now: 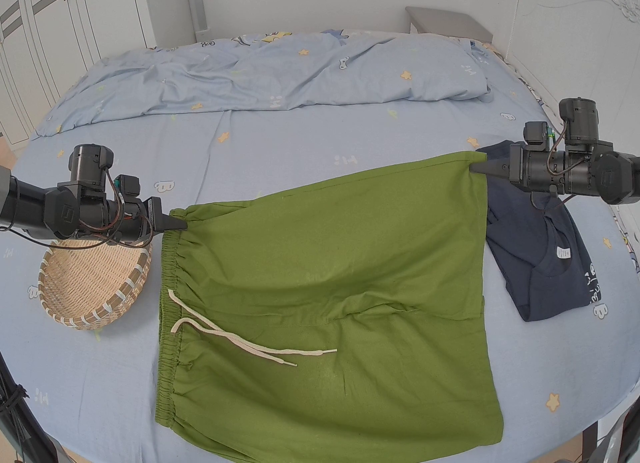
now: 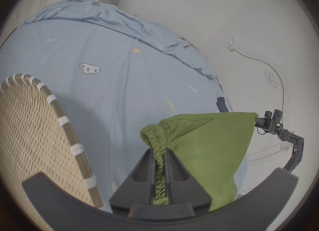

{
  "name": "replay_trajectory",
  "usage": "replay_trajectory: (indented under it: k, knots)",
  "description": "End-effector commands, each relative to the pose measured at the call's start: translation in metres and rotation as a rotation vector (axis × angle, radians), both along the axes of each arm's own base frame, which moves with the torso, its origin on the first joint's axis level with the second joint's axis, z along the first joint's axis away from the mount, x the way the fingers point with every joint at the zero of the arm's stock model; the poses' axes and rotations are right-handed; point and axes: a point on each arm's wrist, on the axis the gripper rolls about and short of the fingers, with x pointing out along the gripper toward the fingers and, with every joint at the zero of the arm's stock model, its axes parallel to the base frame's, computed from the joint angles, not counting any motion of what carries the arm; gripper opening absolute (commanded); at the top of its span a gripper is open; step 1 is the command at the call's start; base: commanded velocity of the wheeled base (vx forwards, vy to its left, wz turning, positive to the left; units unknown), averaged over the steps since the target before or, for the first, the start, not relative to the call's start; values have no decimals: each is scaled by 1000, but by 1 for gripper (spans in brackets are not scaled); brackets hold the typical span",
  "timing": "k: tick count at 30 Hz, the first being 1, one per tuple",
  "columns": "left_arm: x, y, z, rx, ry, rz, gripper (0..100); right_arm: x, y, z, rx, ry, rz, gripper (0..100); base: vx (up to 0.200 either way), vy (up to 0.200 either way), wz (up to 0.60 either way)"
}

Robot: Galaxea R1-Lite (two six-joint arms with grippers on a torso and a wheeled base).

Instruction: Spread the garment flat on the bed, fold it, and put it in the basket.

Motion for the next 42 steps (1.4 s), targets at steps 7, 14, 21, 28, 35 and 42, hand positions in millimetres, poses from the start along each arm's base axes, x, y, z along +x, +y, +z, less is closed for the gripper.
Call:
replay_trajectory:
  k: [7,14,21,28,35,42]
  knots:
    - [20,8,-16,3,-59,19,0,58,-20,-26,-36,64,-41,0,0,0,0]
    - [28,9,-24,3,-68,29,0,76,-20,-24,-48,89,-36,0,0,0,0]
    - [31,8,-22,11,-78,35,0,88,-11,-27,-96,111,-65,0,0,0,0]
    - [31,6,-19,11,-89,32,0,91,0,-33,-190,100,-147,0,0,0,0]
    - [34,7,-18,19,-95,43,0,97,-2,-33,-188,85,-154,0,0,0,0]
    - [39,6,-22,34,-92,63,0,101,0,-45,-197,112,-157,0,0,0,0]
